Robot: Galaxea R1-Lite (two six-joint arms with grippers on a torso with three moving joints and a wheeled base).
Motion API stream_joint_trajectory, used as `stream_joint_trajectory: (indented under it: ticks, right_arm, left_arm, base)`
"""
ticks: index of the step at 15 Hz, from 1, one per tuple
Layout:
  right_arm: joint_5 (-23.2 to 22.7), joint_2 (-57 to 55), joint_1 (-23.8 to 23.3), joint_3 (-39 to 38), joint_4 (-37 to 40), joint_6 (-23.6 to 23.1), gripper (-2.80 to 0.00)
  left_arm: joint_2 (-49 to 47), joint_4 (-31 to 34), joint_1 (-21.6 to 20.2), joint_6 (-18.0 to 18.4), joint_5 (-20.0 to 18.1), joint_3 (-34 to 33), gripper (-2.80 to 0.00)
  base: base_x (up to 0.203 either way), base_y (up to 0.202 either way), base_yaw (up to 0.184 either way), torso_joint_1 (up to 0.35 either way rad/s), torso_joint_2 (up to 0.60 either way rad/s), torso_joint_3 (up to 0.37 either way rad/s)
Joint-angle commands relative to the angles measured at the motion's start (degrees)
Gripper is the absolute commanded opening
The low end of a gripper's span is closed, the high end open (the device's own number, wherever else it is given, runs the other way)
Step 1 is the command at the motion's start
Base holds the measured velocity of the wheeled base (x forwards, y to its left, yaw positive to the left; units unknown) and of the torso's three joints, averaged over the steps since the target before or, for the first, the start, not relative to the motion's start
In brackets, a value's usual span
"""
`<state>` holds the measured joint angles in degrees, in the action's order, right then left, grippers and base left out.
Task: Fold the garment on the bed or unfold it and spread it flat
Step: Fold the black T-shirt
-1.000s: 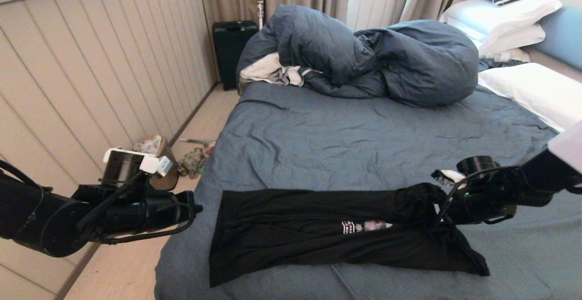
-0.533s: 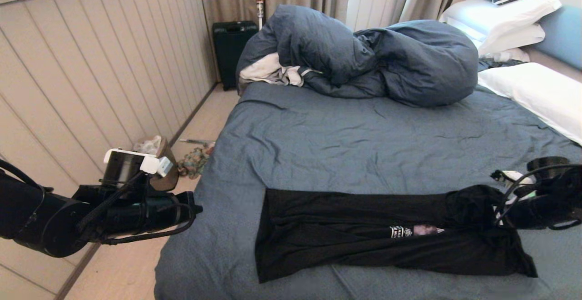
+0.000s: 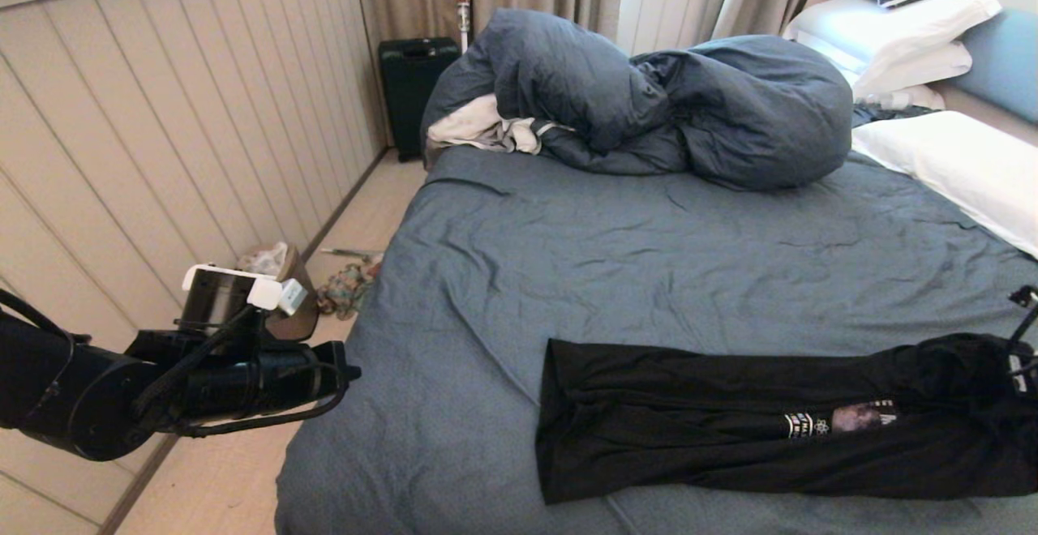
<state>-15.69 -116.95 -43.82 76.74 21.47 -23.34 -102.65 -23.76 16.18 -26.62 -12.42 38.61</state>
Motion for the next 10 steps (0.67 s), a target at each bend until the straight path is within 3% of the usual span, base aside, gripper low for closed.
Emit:
stream_joint_trajectory:
  ticks: [1, 5, 10]
  right_arm:
    - [-0.7, 5.6, 2.2, 1.3, 4.8, 0.1, -2.8]
    - [-1.2, 12.1, 22.4, 2.6, 10.8, 4.1, -2.8]
    - [4.4, 10.5, 51.9, 9.6, 13.3, 18.0, -2.8]
  left_arm:
    - [0.4, -0.1, 0.0, -0.2, -0.1, -0.1, -2.8]
    - [0.8, -0.1, 0.0, -0.2, -0.1, -0.3, -2.8]
    - [0.8, -0.1, 0.0, -0.1, -0.1, -0.5, -2.8]
  base:
    - [0.0, 0.0, 0.0, 0.0, 0.0, 0.0]
    - [0.0, 0.0, 0.0, 0.0, 0.0, 0.0]
    - [0.0, 0.0, 0.0, 0.0, 0.0, 0.0]
